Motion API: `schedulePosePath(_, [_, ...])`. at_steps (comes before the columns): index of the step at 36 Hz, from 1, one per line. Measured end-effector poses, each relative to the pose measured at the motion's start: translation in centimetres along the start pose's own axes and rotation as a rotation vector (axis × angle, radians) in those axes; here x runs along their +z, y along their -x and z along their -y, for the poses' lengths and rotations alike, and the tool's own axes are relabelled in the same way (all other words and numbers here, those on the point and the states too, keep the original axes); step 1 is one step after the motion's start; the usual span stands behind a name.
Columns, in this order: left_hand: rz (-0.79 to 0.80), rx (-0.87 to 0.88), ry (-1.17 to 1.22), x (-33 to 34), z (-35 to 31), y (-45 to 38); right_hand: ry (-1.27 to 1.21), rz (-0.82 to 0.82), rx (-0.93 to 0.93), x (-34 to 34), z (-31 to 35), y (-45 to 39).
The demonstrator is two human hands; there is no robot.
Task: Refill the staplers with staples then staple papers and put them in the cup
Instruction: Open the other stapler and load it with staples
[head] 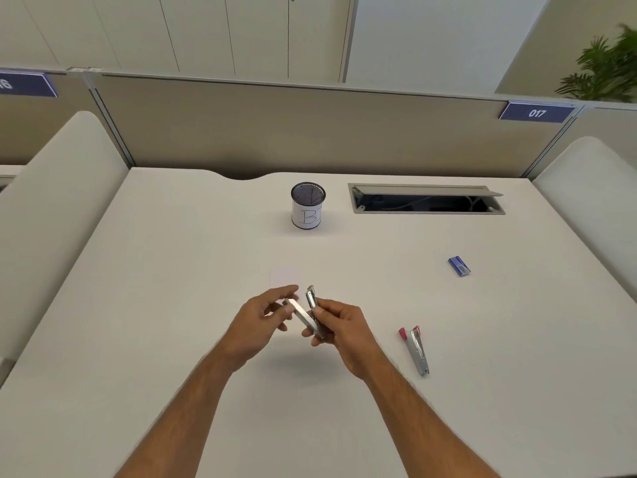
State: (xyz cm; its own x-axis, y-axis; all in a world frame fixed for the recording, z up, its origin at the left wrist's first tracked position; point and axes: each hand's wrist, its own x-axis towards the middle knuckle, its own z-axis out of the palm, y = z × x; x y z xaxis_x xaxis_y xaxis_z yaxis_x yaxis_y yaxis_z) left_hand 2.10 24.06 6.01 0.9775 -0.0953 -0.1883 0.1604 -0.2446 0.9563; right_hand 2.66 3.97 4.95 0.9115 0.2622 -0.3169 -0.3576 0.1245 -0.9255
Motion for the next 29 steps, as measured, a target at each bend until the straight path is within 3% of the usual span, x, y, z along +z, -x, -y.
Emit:
schedulePosePath(8, [0.228, 0.039, -0.287, -1.1, -0.6, -1.2, 0.35, 0.03, -0.044, -0.3, 0.7, 0.1])
schedulePosePath(14, [0.194, 0.105, -0.442, -0.9, -0.4, -1.2, 0.424, 0.019, -0.058, -0.4, 0.8, 0.2])
schedulePosePath(29, [0.053, 0.12, -0.42, 0.2, 1.1, -0.3, 0.422, -0.004, -0.042, -0.2, 0.8, 0.2])
